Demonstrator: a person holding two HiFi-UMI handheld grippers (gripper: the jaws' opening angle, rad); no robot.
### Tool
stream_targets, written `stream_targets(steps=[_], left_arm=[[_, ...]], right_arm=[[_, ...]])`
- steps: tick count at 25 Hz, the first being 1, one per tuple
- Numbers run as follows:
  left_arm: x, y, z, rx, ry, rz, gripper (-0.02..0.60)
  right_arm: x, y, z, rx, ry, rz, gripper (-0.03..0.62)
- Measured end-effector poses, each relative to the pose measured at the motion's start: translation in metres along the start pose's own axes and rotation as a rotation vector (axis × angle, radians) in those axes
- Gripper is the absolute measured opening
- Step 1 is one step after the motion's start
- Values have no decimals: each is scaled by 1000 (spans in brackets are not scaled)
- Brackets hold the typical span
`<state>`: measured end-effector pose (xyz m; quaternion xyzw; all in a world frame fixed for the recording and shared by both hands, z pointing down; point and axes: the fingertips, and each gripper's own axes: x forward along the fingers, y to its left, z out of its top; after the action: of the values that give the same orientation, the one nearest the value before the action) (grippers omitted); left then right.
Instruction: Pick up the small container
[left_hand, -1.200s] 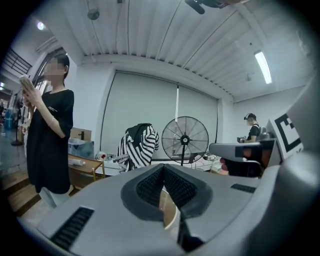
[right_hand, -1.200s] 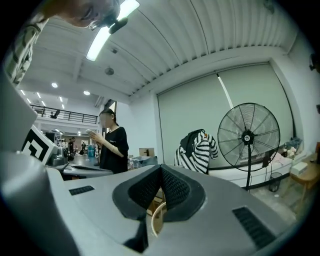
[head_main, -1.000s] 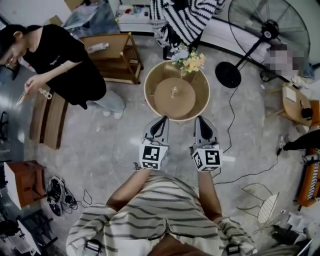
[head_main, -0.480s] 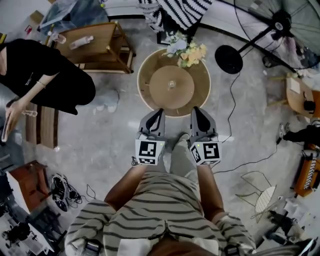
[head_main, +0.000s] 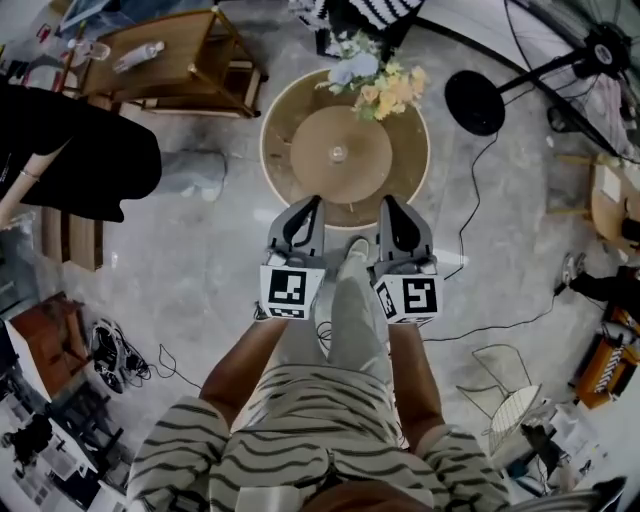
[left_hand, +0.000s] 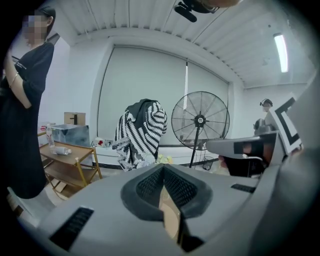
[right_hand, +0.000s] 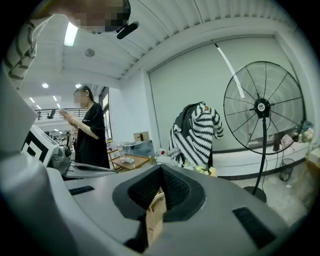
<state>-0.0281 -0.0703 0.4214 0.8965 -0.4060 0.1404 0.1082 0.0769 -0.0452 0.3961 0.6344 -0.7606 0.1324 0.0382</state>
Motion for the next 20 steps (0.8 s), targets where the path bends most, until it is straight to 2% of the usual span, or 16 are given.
stream_targets(steps=[6,20], left_arm=[[36,-2,-33,-16,11,21,3],[90,17,-152,-60,93,85,3]], right_arm=[[23,-18,-40,-17,26,37,9],[51,-43,-135,22,72,20,9]])
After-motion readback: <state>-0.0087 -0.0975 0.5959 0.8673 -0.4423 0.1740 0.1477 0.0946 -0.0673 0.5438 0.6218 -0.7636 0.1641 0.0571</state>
